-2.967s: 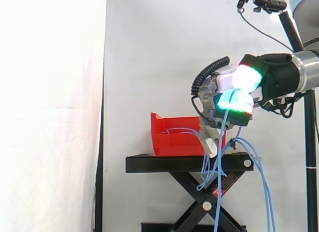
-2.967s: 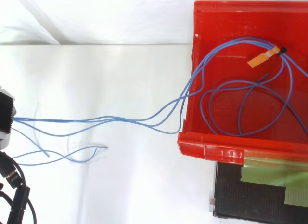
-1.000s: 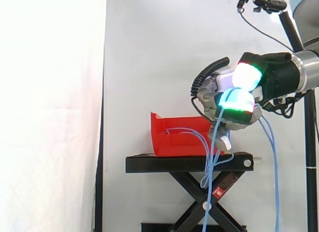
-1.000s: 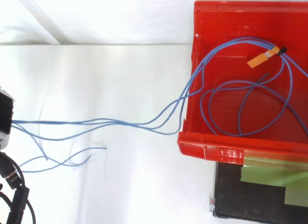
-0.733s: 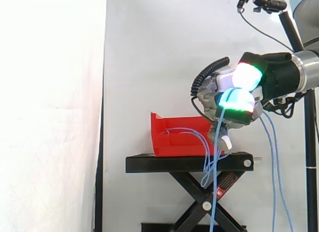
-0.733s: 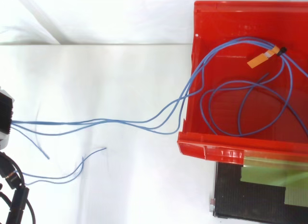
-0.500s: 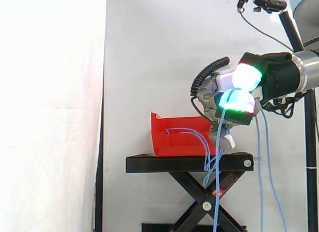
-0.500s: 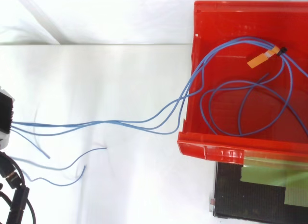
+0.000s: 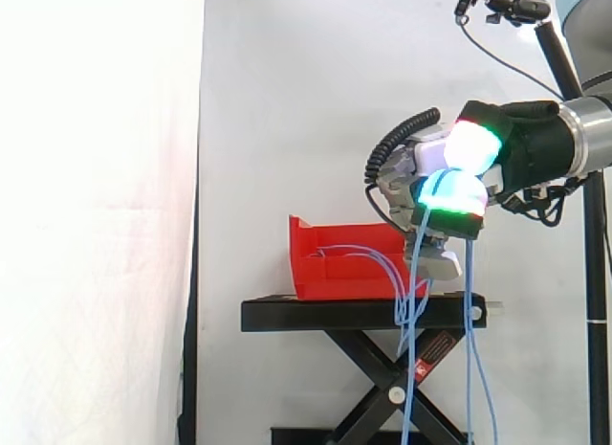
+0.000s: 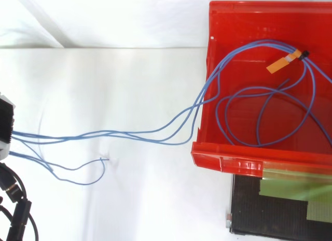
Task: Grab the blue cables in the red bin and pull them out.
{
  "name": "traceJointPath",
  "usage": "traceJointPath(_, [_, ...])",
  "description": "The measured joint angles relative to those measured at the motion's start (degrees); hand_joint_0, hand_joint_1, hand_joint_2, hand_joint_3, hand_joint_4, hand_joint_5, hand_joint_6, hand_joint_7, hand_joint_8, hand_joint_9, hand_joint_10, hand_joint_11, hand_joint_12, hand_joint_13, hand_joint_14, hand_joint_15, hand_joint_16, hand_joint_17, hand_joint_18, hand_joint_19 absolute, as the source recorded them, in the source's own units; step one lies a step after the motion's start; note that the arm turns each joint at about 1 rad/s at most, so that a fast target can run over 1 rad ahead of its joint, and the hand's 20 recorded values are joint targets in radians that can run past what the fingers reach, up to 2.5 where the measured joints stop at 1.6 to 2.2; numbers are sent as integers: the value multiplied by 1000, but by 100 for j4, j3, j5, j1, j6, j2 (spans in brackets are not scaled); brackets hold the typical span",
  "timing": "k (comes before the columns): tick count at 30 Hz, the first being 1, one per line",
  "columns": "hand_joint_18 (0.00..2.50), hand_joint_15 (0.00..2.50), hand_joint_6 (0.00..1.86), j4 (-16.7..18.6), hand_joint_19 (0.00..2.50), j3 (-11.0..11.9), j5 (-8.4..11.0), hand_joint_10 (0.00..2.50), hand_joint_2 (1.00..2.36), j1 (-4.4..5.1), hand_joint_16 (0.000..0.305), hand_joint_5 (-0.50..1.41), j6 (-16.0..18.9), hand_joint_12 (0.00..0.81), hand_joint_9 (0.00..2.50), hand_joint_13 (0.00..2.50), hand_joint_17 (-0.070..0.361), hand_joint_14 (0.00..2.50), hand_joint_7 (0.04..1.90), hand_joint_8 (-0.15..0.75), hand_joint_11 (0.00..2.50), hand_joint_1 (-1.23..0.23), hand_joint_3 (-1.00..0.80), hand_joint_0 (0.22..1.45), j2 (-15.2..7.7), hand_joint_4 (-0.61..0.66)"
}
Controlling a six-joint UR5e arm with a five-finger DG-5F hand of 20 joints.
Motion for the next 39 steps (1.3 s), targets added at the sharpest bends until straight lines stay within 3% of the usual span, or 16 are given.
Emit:
traceJointPath(3, [984, 926, 828, 0, 1040, 1, 1, 1330, 1000, 0, 38, 836, 0, 302, 1127, 1230, 86, 1884, 464, 242, 1255, -942, -1000, 986, 0, 173])
traceJointPath(39, [970, 977, 869, 0, 1031, -1, 1, 1327, 1000, 0, 39, 831, 0, 313, 1113, 1229, 87, 1773, 444, 244, 1245, -936, -1000, 984, 0, 172])
